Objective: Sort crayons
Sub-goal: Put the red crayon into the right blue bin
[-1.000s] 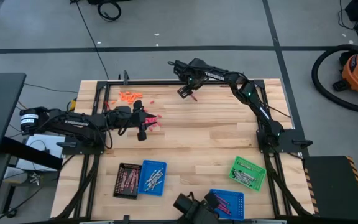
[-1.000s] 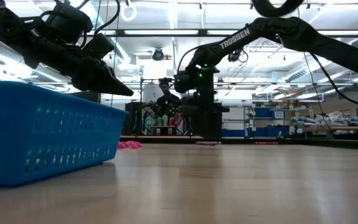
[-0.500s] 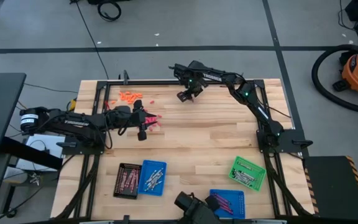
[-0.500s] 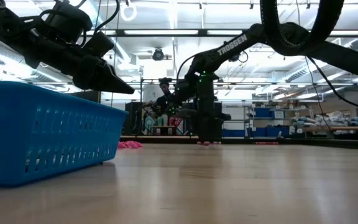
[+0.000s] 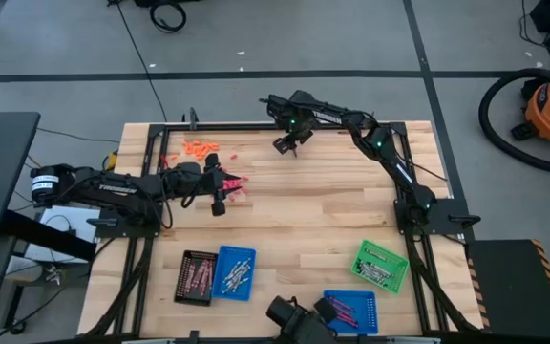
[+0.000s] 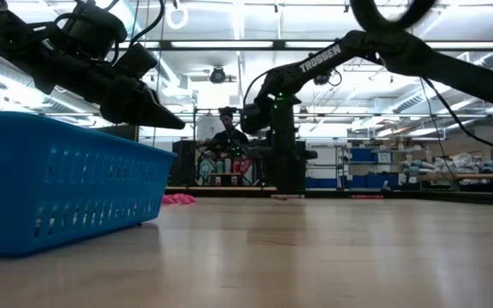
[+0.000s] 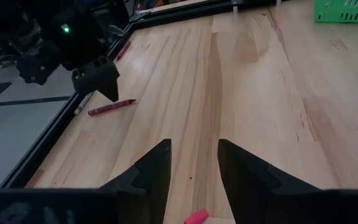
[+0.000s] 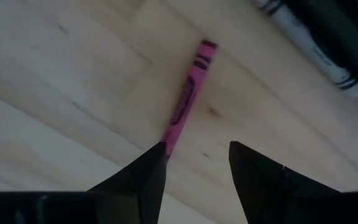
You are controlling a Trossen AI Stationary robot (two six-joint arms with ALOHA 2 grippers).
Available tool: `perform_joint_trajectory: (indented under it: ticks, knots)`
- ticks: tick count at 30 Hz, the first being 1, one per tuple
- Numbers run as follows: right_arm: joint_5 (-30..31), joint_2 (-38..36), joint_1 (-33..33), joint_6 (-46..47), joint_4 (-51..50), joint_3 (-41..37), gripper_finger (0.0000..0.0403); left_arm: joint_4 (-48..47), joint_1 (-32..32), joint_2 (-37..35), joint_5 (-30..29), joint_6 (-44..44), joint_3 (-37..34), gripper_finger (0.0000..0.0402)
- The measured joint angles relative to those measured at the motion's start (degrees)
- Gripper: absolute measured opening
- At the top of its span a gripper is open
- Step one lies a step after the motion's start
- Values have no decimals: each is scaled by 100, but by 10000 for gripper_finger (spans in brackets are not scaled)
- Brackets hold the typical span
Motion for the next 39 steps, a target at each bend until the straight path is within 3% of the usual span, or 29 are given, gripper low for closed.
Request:
perform_joint_trajectory:
  ticks: [13,35,39]
  knots:
    - [-71,-2,98,280,37,123,183,-4,0,0,0,-2,0,141]
    - [-959,-2,75,923,706,123,159,-9,0,0,0,-37,0,141]
    - [-287,-10,199,820,916,259,153,-13,0,0,0,-35,0,141]
